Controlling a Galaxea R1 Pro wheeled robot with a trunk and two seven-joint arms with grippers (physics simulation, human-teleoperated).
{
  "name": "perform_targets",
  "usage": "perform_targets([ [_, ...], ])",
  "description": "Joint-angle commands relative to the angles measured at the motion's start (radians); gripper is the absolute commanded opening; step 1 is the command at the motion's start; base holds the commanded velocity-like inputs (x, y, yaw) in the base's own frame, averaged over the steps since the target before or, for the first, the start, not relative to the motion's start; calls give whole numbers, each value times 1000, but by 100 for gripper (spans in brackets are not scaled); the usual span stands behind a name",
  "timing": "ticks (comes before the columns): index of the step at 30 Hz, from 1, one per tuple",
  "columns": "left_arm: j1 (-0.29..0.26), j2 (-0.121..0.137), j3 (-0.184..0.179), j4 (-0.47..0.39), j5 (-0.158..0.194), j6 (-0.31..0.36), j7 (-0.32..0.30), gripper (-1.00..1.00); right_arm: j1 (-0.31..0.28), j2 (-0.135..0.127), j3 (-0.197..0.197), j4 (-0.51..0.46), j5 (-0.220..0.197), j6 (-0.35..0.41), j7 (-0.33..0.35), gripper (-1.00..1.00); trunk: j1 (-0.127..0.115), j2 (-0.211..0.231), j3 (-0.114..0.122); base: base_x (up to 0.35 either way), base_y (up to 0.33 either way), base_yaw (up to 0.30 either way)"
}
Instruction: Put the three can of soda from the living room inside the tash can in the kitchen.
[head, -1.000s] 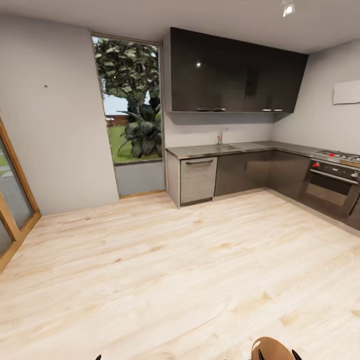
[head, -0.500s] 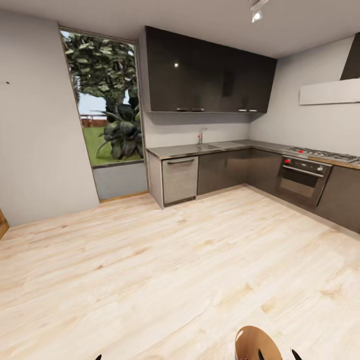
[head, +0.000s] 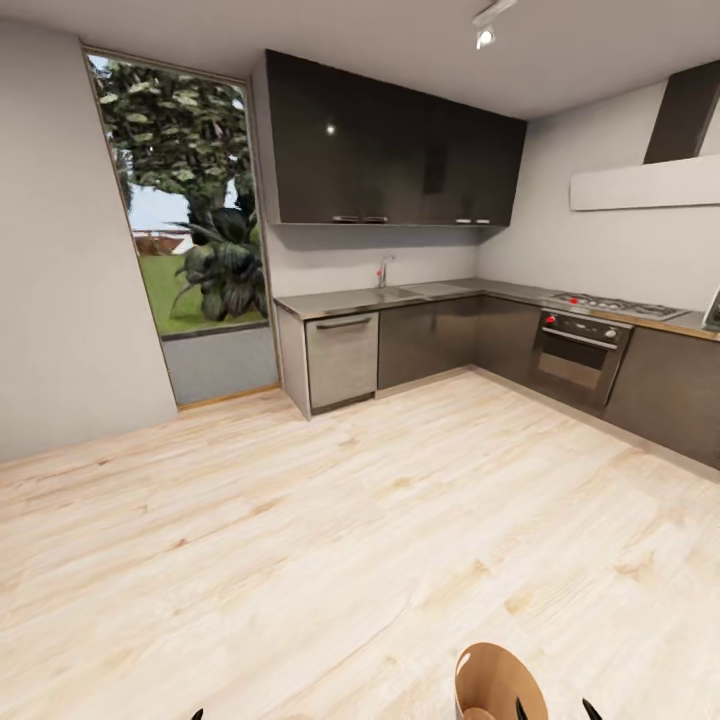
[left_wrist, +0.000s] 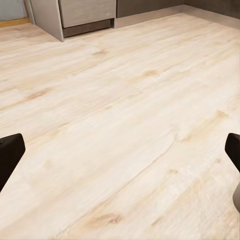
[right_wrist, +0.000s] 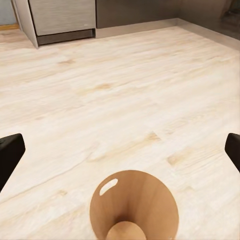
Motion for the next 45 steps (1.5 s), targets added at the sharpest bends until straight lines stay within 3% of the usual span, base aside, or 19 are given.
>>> perform_targets([
  [1, 0, 0, 0, 0, 0, 0, 0, 100, 0, 0, 0, 0, 0, 0, 0, 100, 0, 0, -1, 0, 0, -14],
  [25, 0, 0, 0, -1, 1, 0, 0, 100, 0, 1, 0, 0, 0, 0, -4, 100, 0, 0, -25, 0, 0, -6],
  [45, 0, 0, -1, -1, 2, 0, 0, 100, 0, 0, -3, 0, -2, 0, -3, 100, 0, 0, -20, 0, 0, -231],
])
